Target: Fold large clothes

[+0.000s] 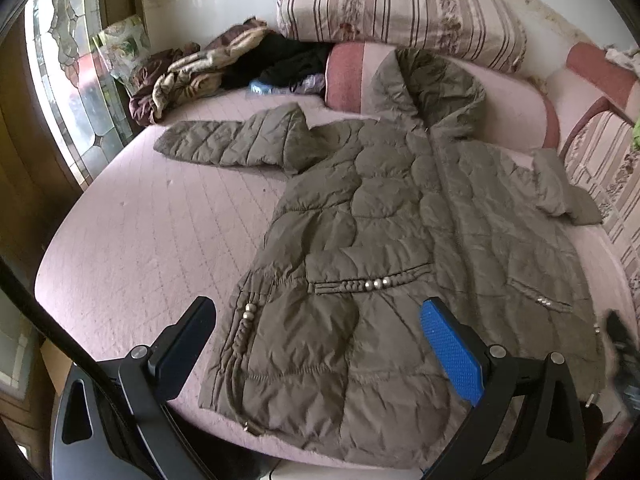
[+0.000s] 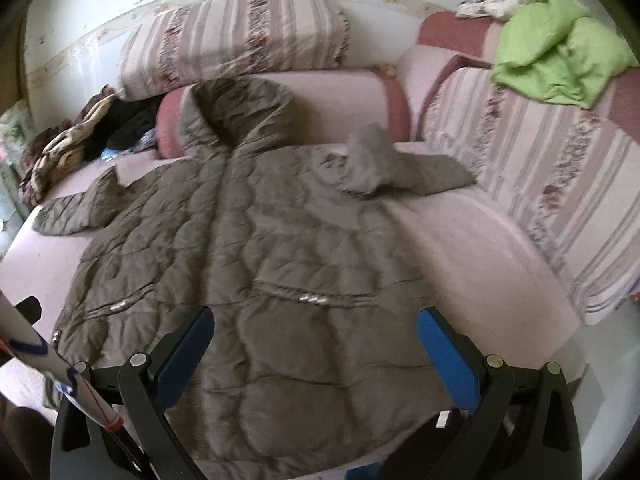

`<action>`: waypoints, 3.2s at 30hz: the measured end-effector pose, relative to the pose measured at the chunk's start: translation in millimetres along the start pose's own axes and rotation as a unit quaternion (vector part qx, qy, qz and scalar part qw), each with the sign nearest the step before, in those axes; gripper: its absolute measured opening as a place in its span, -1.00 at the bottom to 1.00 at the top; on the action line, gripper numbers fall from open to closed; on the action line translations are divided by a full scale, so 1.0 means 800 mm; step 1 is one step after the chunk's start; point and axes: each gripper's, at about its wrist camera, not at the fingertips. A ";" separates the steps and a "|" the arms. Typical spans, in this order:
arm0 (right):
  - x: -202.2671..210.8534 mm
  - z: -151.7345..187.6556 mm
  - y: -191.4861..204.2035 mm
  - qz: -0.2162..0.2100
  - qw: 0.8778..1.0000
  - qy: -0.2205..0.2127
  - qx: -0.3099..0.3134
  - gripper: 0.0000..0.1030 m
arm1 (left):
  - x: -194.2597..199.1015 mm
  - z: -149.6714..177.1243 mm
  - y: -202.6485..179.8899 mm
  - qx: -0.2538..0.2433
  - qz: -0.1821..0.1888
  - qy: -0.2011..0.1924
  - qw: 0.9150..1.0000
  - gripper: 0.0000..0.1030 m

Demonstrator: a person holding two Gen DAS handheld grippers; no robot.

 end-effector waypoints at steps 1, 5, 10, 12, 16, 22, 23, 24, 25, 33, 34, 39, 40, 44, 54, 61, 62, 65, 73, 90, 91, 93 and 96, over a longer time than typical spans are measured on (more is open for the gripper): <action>0.006 0.001 -0.009 0.009 1.000 -0.006 -0.005 1.00 | -0.007 -0.002 -0.001 -0.003 0.000 0.006 1.000 0.98; 0.006 0.009 -0.041 0.039 0.999 0.005 -0.027 1.00 | -0.027 0.004 -0.006 -0.017 -0.017 0.001 1.000 0.98; 0.004 0.014 -0.055 0.037 0.998 0.021 -0.050 1.00 | -0.066 0.016 -0.007 -0.034 -0.032 0.018 0.999 0.98; 0.004 0.015 -0.052 0.038 0.998 0.021 -0.048 1.00 | -0.088 0.022 -0.004 -0.038 -0.039 0.030 0.998 0.98; -0.001 0.019 -0.043 0.028 0.998 0.027 -0.043 1.00 | -0.133 0.035 0.003 -0.043 -0.042 0.072 0.996 0.98; -0.009 0.023 -0.035 0.023 0.999 0.032 -0.034 1.00 | -0.154 0.042 0.009 -0.037 -0.043 0.079 0.995 1.00; -0.011 0.024 -0.035 0.022 0.999 0.034 -0.036 1.00 | -0.156 0.043 0.008 -0.038 -0.046 0.079 0.995 1.00; -0.013 0.024 -0.036 0.019 0.998 0.037 -0.039 1.00 | -0.159 0.045 0.008 -0.037 -0.048 0.080 0.995 1.00; -0.015 0.024 -0.036 0.017 0.998 0.039 -0.042 1.00 | -0.160 0.047 0.008 -0.034 -0.049 0.080 0.995 1.00; -0.023 0.027 -0.040 0.014 0.998 0.046 -0.047 1.00 | -0.159 0.051 0.005 -0.028 -0.052 0.087 0.994 1.00; -0.024 0.028 -0.041 0.013 0.998 0.047 -0.048 1.00 | -0.158 0.051 0.004 -0.029 -0.054 0.086 0.994 1.00; -0.028 0.031 -0.045 0.011 0.997 0.050 -0.056 1.00 | -0.159 0.047 0.004 -0.031 -0.054 0.090 0.994 1.00; -0.029 0.032 -0.046 0.010 0.997 0.050 -0.057 1.00 | -0.158 0.046 0.005 -0.030 -0.052 0.092 0.994 1.00; -0.029 0.033 -0.048 0.009 0.997 0.050 -0.058 1.00 | -0.150 0.043 0.011 -0.018 -0.051 0.090 0.995 1.00; -0.036 0.034 -0.054 0.005 0.997 0.052 -0.057 1.00 | -0.091 0.020 0.067 0.028 -0.066 0.035 0.997 0.98; -0.058 0.031 -0.113 0.030 0.993 0.056 -0.102 0.99 | -0.109 0.029 0.126 0.054 -0.060 0.071 0.994 0.98; -0.063 0.032 -0.127 0.038 0.991 0.058 -0.110 0.97 | -0.114 0.030 0.130 0.058 -0.051 0.076 0.994 0.98; -0.085 0.036 -0.157 0.054 0.988 0.078 -0.118 0.81 | -0.129 0.034 0.127 0.055 -0.015 0.095 0.994 0.98; -0.134 0.063 -0.176 0.011 0.977 0.160 -0.140 0.09 | -0.144 0.048 0.084 0.019 0.019 0.130 0.991 0.02; -0.036 0.010 -0.116 -0.010 0.994 0.091 -0.062 0.33 | -0.003 -0.001 0.109 0.016 -0.054 0.014 0.998 0.25; -0.034 0.004 -0.099 -0.018 0.995 0.089 -0.048 0.34 | 0.007 -0.010 0.101 0.009 -0.045 0.014 0.999 0.25; -0.036 -0.001 -0.077 -0.020 0.995 0.090 -0.029 0.35 | 0.041 -0.028 0.078 -0.020 -0.008 0.003 1.000 0.25; -0.043 -0.005 -0.048 -0.013 0.995 0.102 0.005 0.35 | 0.115 -0.044 0.040 -0.083 0.043 -0.029 0.995 0.35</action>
Point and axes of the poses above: each gripper's, at about its wrist camera, not at the fingertips, and x roughly against the way its jaws point, y to its left, z to its underside, and after that the axes turned 4 degrees about -z, right-handed
